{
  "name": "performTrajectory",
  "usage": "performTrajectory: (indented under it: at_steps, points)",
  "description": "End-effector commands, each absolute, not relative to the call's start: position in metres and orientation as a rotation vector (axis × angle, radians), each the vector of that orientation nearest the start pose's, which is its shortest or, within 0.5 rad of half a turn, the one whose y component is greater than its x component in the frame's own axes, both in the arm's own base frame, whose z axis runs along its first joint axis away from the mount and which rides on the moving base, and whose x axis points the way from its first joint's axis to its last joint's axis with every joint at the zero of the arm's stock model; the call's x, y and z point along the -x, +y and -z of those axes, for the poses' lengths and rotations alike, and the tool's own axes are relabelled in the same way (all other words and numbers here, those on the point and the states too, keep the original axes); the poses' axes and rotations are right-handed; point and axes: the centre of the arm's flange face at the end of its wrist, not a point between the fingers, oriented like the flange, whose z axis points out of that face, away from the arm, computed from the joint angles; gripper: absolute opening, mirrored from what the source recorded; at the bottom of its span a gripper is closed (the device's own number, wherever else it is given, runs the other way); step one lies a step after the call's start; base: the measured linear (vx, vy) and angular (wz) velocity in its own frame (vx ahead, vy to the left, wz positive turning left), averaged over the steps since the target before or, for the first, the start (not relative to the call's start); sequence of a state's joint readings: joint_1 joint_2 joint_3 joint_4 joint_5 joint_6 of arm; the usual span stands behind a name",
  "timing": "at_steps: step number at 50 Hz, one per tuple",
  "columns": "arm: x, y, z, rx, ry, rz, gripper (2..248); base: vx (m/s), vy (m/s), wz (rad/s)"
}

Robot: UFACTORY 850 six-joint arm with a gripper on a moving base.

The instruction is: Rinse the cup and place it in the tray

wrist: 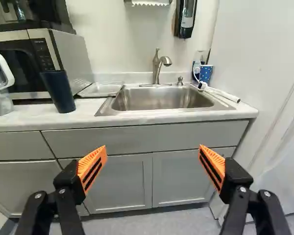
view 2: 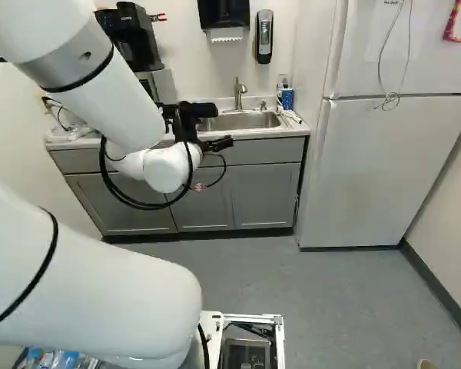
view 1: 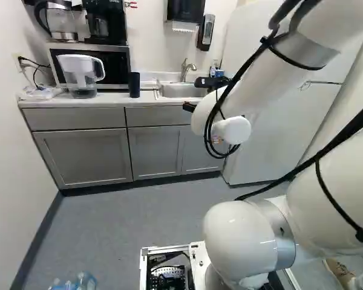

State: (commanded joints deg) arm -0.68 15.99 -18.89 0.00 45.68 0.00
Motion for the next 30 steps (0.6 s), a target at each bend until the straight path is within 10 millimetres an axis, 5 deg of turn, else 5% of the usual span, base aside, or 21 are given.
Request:
performTrajectory:
  at_steps: [30]
  points:
    - [-0.375,-0.004,-0.488,2.394,0.013,2.046,247,0.000,0.000,0.000]
